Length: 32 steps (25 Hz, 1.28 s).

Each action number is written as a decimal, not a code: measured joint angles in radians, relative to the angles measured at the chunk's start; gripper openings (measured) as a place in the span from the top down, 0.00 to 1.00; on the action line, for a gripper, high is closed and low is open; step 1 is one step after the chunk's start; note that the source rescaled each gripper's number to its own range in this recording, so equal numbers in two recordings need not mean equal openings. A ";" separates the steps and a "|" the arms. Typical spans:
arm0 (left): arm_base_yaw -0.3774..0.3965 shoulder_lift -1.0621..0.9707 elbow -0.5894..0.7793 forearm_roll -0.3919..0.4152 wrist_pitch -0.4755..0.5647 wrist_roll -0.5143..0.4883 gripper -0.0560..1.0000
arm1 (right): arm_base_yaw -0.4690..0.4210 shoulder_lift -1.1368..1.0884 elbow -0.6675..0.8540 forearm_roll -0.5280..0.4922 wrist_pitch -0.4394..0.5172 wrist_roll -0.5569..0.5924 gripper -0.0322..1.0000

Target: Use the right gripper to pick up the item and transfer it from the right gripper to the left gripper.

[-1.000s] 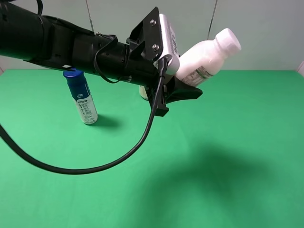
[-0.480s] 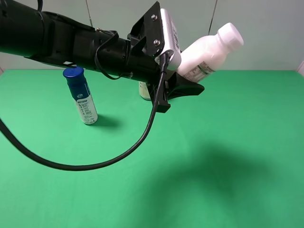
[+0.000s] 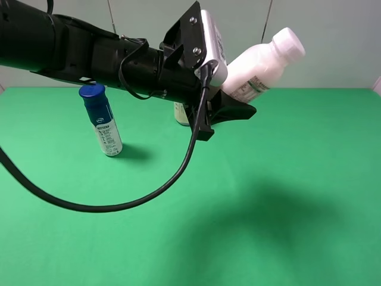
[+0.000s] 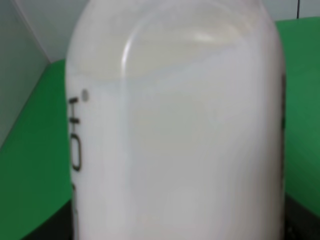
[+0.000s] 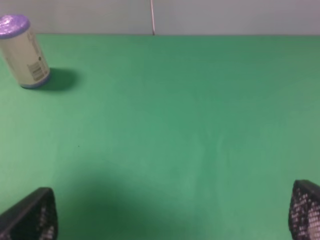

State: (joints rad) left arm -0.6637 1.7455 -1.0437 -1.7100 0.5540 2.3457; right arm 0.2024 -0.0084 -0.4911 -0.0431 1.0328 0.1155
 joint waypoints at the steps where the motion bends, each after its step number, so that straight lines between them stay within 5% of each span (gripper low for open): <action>1: 0.000 0.000 0.000 0.000 0.000 0.000 0.94 | 0.000 0.000 0.000 0.000 0.000 0.000 0.00; 15: 0.000 0.000 0.000 0.003 0.000 -0.028 0.94 | 0.000 0.000 0.000 0.000 0.000 -0.001 0.00; 24: 0.000 -0.083 -0.002 0.323 -0.147 -0.478 0.94 | 0.000 0.000 0.000 0.000 0.000 -0.001 0.00; 32: 0.012 -0.285 -0.002 0.529 -0.163 -0.817 0.94 | 0.000 0.000 0.000 0.000 0.000 -0.001 0.00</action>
State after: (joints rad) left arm -0.6515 1.4601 -1.0456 -1.1809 0.3911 1.5289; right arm 0.2024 -0.0084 -0.4911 -0.0431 1.0328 0.1149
